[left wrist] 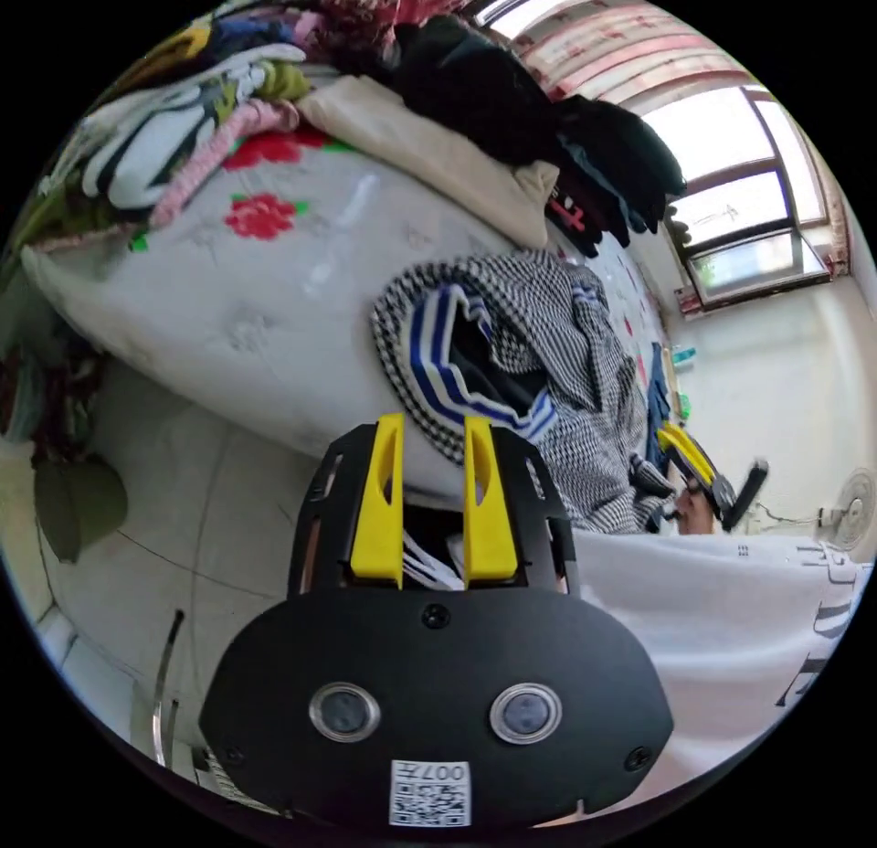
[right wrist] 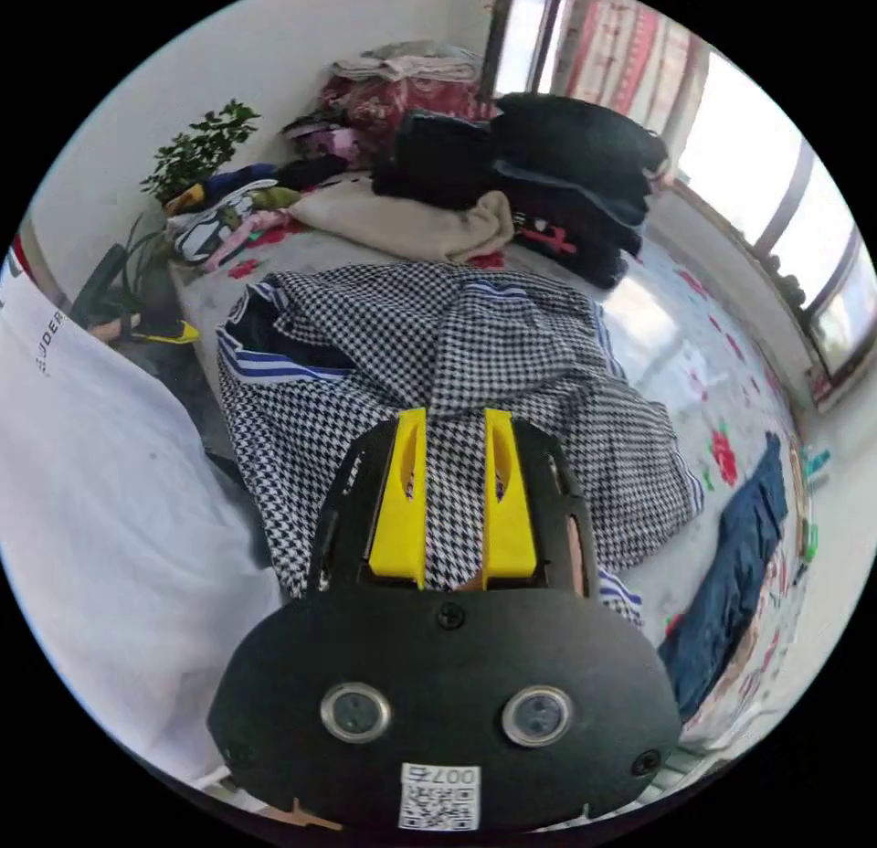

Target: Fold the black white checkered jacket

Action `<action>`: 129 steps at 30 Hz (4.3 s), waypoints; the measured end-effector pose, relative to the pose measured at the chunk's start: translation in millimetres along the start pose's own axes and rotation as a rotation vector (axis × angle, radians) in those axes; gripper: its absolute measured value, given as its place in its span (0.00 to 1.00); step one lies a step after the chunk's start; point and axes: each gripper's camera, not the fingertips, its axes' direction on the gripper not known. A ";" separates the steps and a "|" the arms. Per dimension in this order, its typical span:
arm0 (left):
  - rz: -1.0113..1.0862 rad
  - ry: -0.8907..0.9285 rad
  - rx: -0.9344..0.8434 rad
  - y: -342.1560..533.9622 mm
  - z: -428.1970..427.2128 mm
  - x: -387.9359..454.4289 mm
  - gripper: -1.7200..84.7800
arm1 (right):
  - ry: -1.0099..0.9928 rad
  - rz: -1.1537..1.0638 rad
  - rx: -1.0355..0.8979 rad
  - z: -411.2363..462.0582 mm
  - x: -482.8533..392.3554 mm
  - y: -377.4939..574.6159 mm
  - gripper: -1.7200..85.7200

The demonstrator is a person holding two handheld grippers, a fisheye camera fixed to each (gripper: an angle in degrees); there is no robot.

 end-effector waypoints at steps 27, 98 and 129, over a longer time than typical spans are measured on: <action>0.724 -0.295 0.573 92.2 -146.3 181.3 0.01 | 0.398 0.249 0.871 -341.2 11.6 72.7 0.02; 1.087 -0.360 -0.116 35.3 193.5 228.7 0.02 | -0.252 0.526 -0.099 1.1 40.1 184.8 0.20; 0.914 0.165 -0.507 -61.9 196.5 180.9 0.06 | -0.199 0.503 -0.176 8.6 -16.6 145.5 0.14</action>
